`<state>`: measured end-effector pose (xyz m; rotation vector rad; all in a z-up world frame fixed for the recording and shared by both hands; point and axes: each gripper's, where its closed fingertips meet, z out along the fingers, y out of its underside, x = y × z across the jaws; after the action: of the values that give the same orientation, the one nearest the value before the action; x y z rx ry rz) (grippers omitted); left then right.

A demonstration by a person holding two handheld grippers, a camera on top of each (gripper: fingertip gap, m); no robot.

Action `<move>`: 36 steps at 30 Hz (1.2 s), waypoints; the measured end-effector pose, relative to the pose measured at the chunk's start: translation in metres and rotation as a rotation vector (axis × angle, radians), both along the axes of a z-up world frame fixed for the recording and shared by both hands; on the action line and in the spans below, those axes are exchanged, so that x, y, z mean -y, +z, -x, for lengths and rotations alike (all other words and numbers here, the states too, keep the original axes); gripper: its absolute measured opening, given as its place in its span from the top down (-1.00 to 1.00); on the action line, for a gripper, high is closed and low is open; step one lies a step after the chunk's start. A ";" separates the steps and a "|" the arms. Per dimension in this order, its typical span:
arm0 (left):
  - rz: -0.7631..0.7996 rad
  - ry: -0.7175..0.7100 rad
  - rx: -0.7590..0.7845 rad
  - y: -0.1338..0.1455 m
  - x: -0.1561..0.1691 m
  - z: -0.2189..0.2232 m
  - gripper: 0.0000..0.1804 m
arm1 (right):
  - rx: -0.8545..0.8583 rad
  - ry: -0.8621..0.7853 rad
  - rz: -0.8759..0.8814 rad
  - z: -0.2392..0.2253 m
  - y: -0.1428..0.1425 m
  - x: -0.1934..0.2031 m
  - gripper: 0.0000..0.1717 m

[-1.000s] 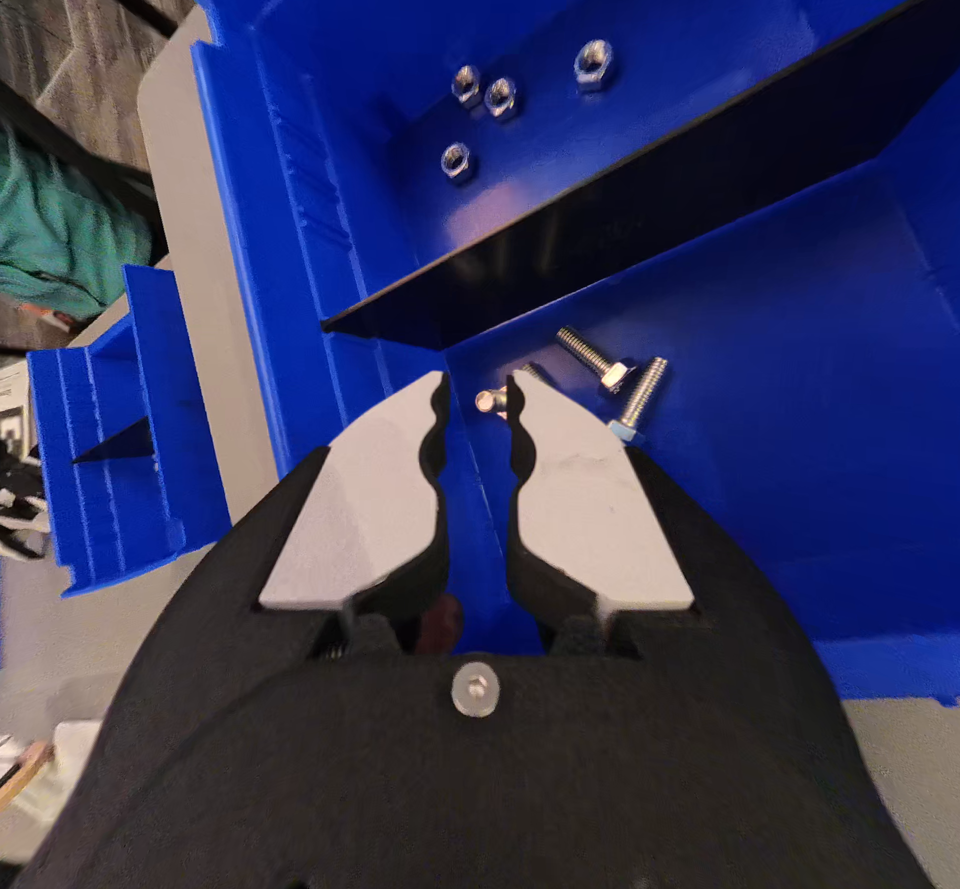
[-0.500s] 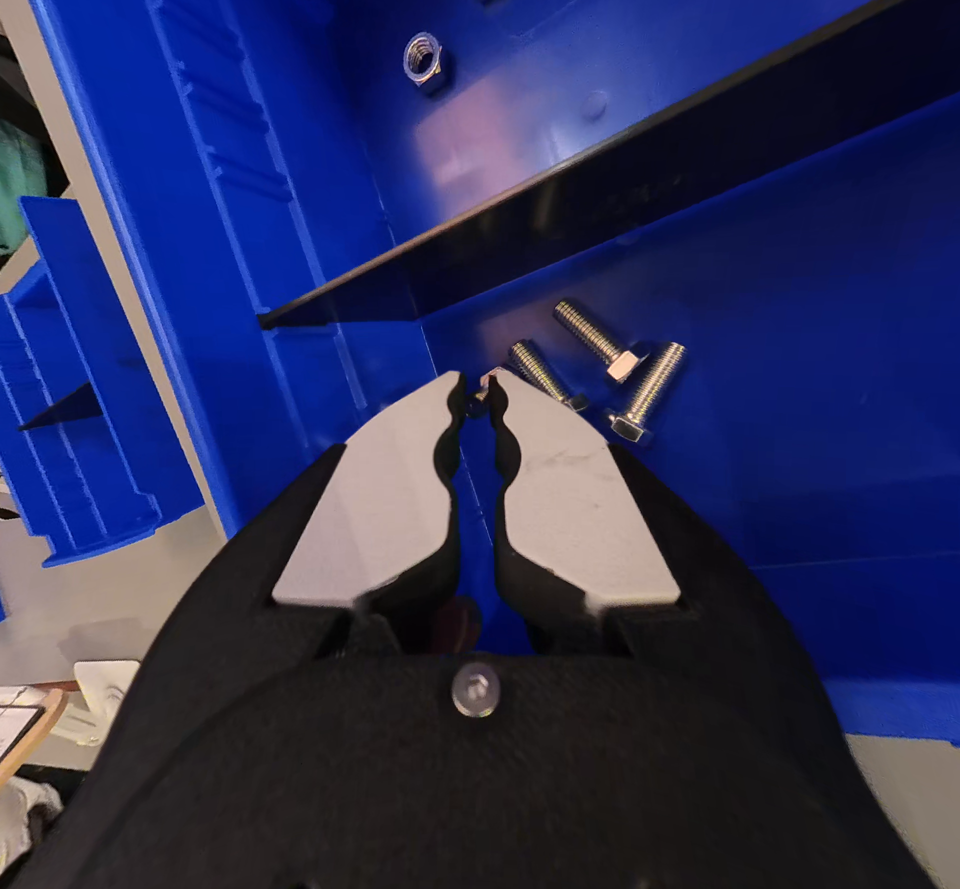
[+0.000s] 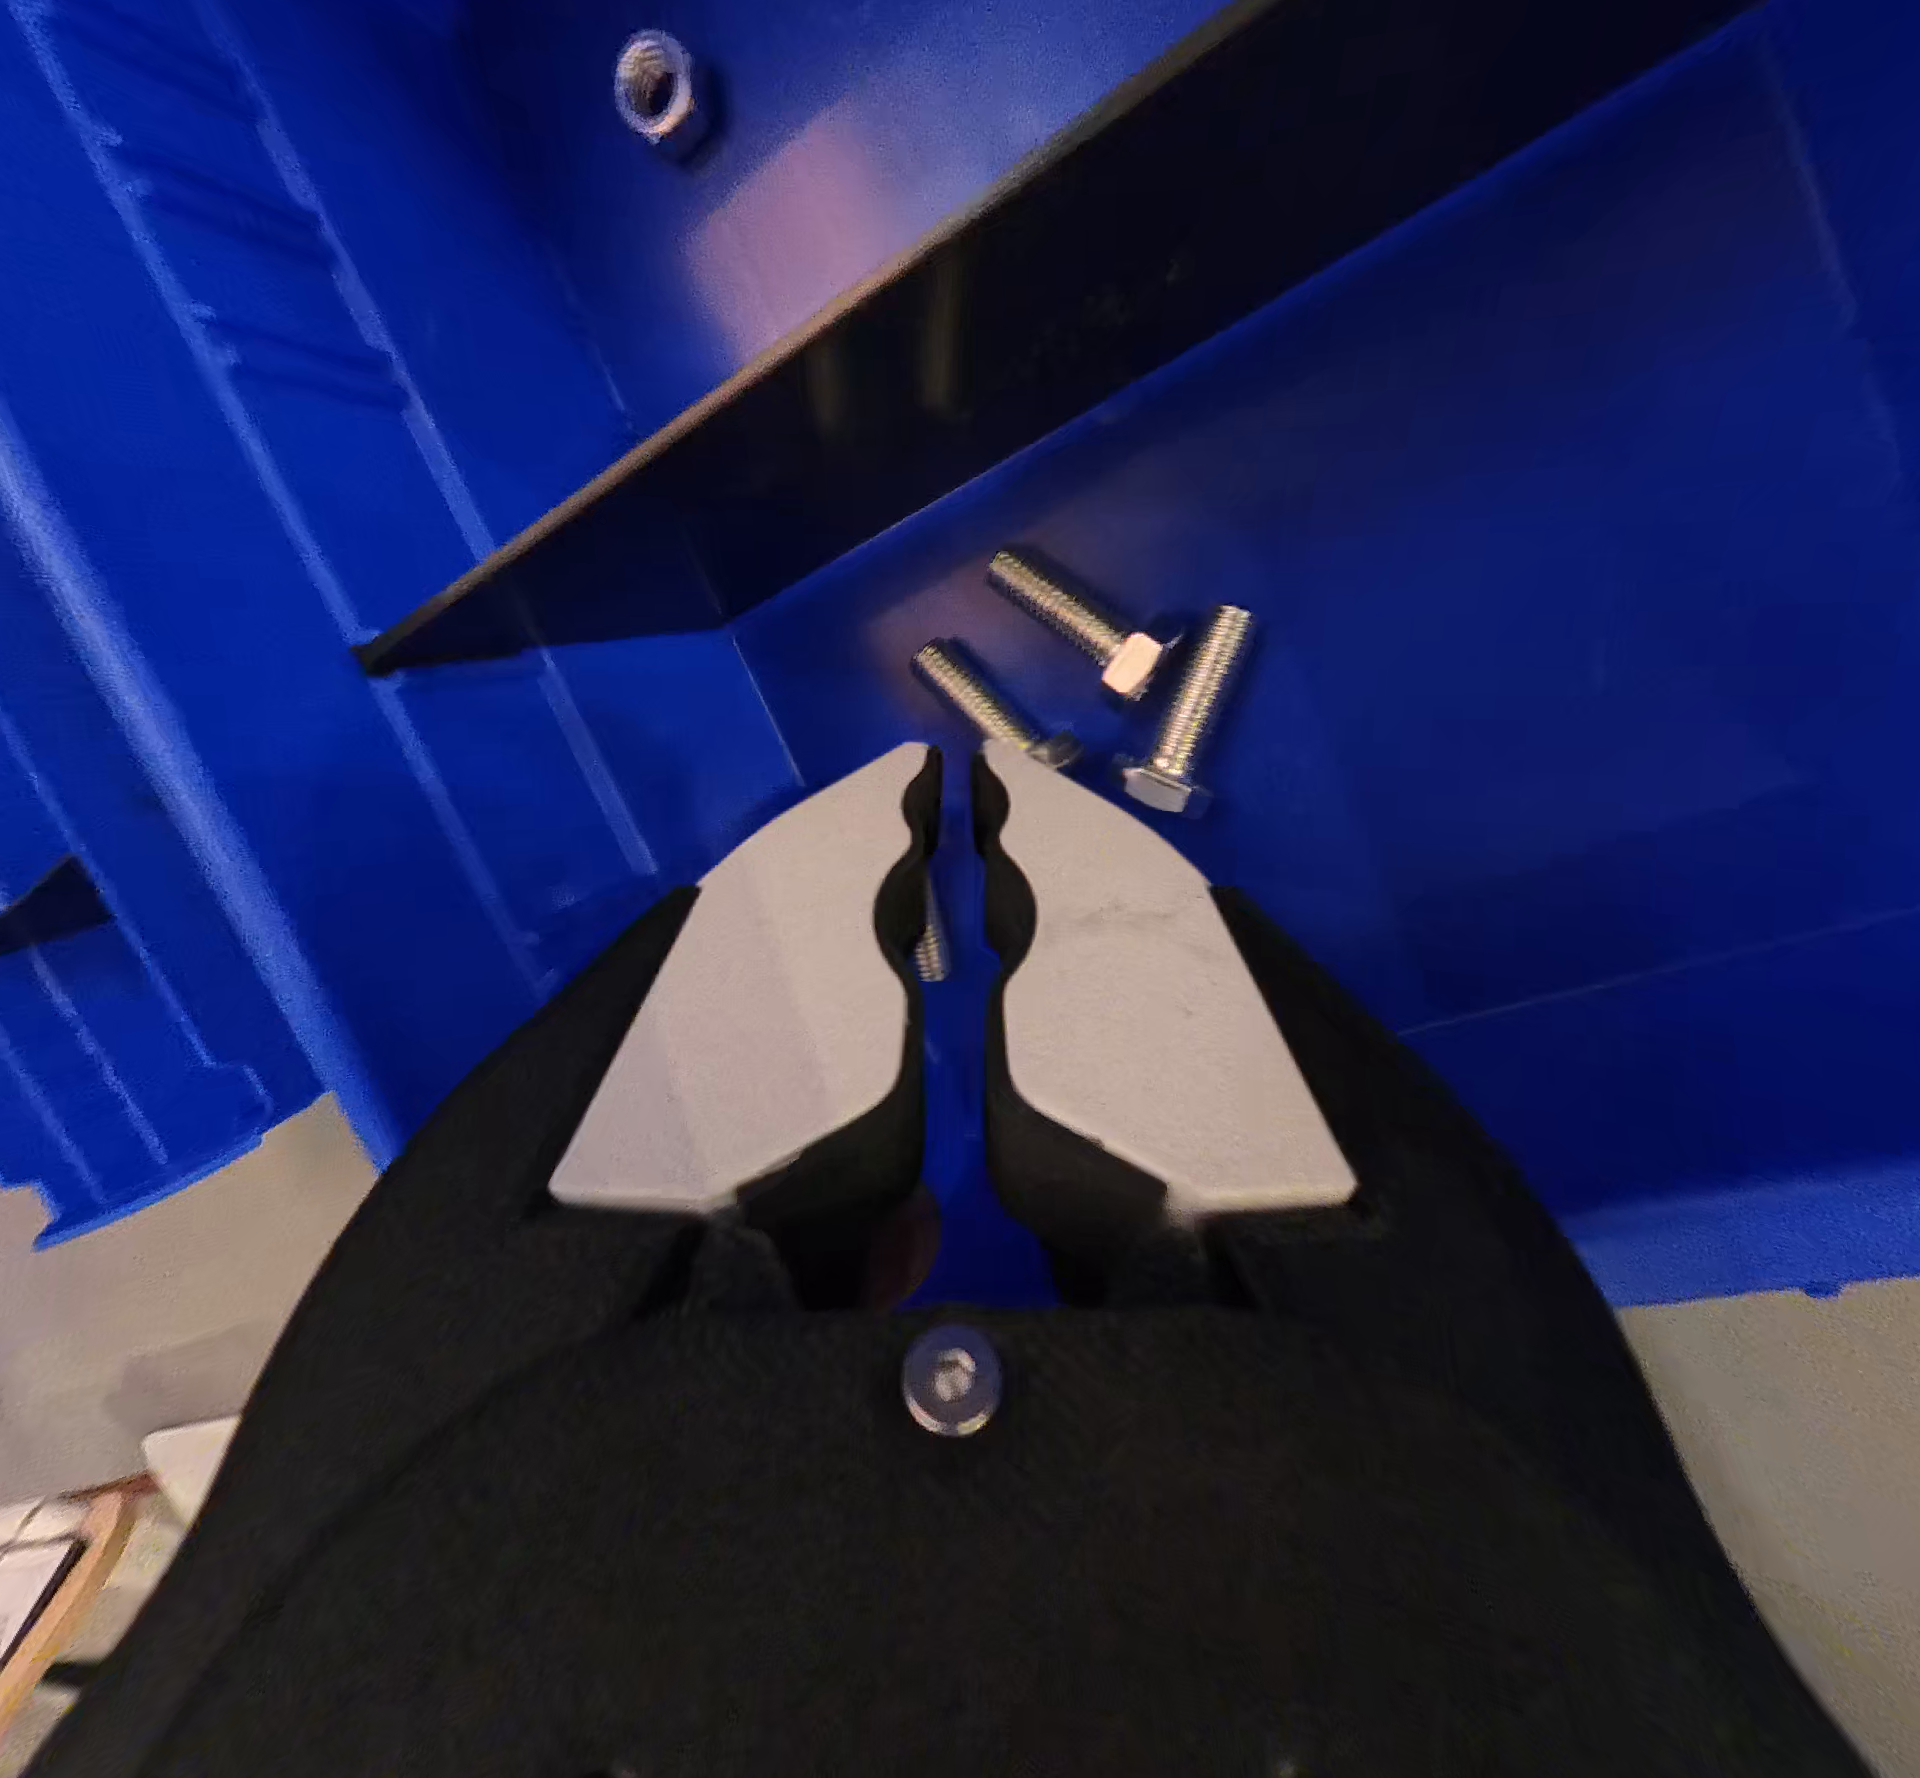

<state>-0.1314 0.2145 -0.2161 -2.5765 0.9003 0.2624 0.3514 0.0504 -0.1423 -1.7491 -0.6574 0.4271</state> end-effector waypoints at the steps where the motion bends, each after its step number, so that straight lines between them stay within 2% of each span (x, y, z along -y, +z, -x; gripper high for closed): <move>1: 0.016 0.003 0.017 0.000 0.001 -0.002 0.90 | 0.001 0.000 0.000 0.000 0.000 0.000 1.00; 5: 0.056 0.040 0.146 -0.002 -0.006 -0.015 0.83 | 0.000 -0.002 0.002 0.000 0.000 0.000 1.00; 7: 0.063 0.076 0.098 -0.006 -0.011 -0.007 0.81 | 0.000 -0.005 0.002 -0.001 0.000 0.000 1.00; 8: 0.095 0.094 0.137 -0.010 -0.011 -0.011 0.82 | -0.002 -0.006 0.002 -0.002 0.000 0.000 1.00; 12: 0.133 0.132 0.133 -0.013 -0.013 -0.008 0.84 | -0.007 -0.008 0.001 -0.002 0.001 0.000 1.00; 14: 0.166 0.143 0.102 -0.015 -0.010 -0.005 0.77 | -0.008 -0.005 0.000 -0.002 0.001 0.000 1.00; 18: 0.194 0.137 0.078 -0.020 -0.005 -0.003 0.89 | -0.014 -0.003 -0.004 -0.002 0.003 0.001 1.00; 20: 0.195 0.136 0.030 -0.020 -0.003 0.001 0.89 | -0.016 -0.003 -0.005 -0.002 0.004 0.001 1.00; 22: 0.216 0.122 0.069 -0.020 0.001 -0.006 0.87 | -0.017 -0.001 -0.006 -0.002 0.004 0.002 1.00; 29: 0.197 0.072 0.059 -0.019 0.001 -0.004 0.89 | -0.021 -0.002 -0.011 -0.002 0.006 0.002 1.00; 32: 0.123 0.037 0.102 -0.007 -0.001 -0.009 0.89 | -0.019 -0.002 -0.011 -0.002 0.006 0.002 1.00; 36: -0.003 -0.054 0.232 0.026 0.007 -0.026 0.89 | -0.019 0.000 -0.011 -0.002 0.005 0.002 1.00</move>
<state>-0.1059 0.2074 -0.1896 -2.5100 0.8791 -0.0503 0.3532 0.0482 -0.1368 -1.7332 -0.6452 0.4387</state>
